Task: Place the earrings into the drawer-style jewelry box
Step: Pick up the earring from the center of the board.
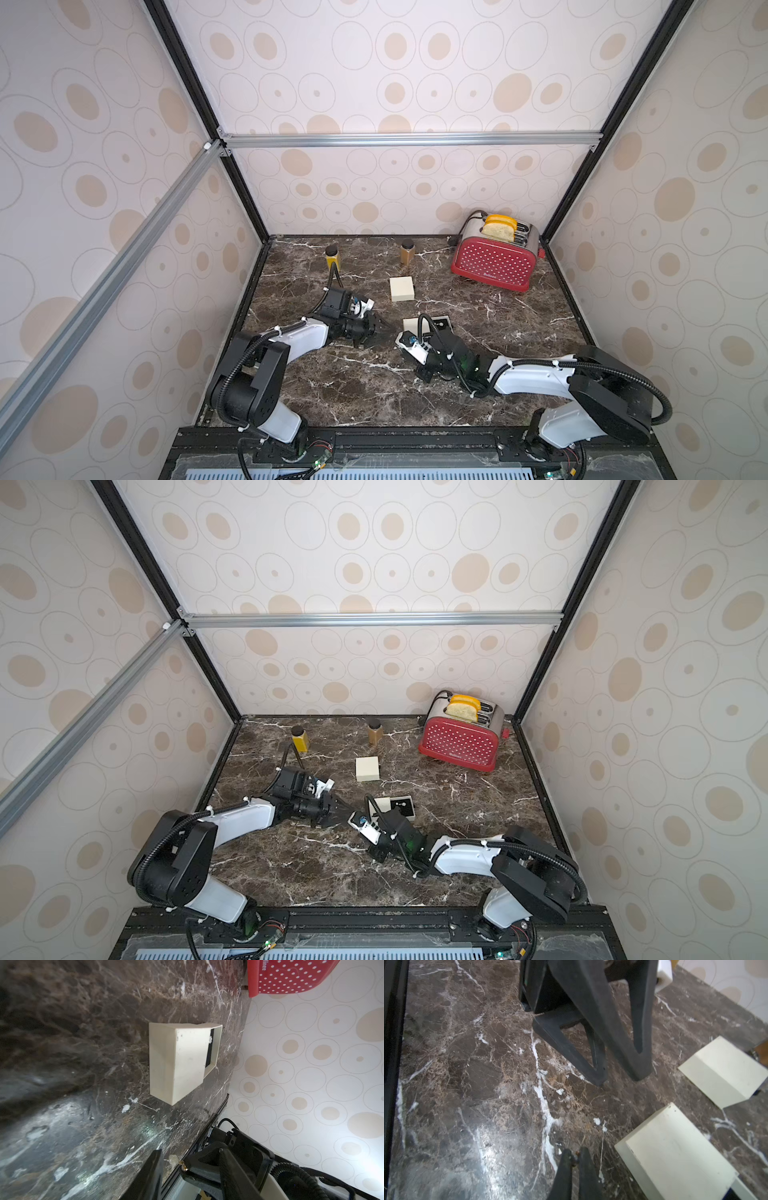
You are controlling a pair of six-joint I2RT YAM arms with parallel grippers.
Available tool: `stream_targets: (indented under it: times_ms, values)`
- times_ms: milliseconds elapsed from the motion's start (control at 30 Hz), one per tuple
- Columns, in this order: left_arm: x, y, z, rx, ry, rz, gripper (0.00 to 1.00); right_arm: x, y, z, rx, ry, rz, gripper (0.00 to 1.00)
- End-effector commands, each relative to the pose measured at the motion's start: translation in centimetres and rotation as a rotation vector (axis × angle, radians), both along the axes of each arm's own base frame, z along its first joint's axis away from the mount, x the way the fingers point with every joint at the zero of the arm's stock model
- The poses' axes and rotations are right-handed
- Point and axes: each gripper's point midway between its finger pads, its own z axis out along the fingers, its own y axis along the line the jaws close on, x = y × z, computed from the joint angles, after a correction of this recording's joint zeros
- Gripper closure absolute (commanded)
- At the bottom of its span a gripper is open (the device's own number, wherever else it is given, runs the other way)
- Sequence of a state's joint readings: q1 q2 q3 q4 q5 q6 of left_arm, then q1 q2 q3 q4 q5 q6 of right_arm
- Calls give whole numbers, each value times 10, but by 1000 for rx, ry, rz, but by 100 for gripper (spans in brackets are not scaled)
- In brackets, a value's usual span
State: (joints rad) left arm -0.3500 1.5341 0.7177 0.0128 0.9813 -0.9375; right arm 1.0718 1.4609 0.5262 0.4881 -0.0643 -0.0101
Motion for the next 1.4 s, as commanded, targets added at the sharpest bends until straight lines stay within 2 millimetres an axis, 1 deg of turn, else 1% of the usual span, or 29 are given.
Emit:
stream_targets:
  times_ms: [0,167,233,333,433,600,767,1000,1100,1367]
  values:
    - [-10,-6,9,-24,-24,-50,56,-2,5,16,53,-114,67,100]
    - [-19,-18,12,-31,-35,-103,63,0,5,21,42,-154,75,100]
    - [-26,-24,11,-29,-34,-135,68,1,4,24,44,-163,69,100]
    - [-32,-26,5,-9,-27,-154,77,3,3,30,56,-171,56,100]
    - [-32,-26,6,-9,-31,-154,83,4,1,33,60,-166,44,100]
    - [-30,-27,11,-12,-48,-153,87,6,0,35,61,-167,32,100]
    - [-31,-26,14,-13,-54,-149,87,7,0,34,57,-162,28,100]
    - [-31,-27,22,-20,-74,-143,87,12,4,35,61,-160,9,100]
    - [-33,-27,22,-18,-71,-145,88,14,5,35,70,-159,2,100]
    - [-35,-29,23,-17,-75,-150,95,17,11,36,87,-151,-9,100]
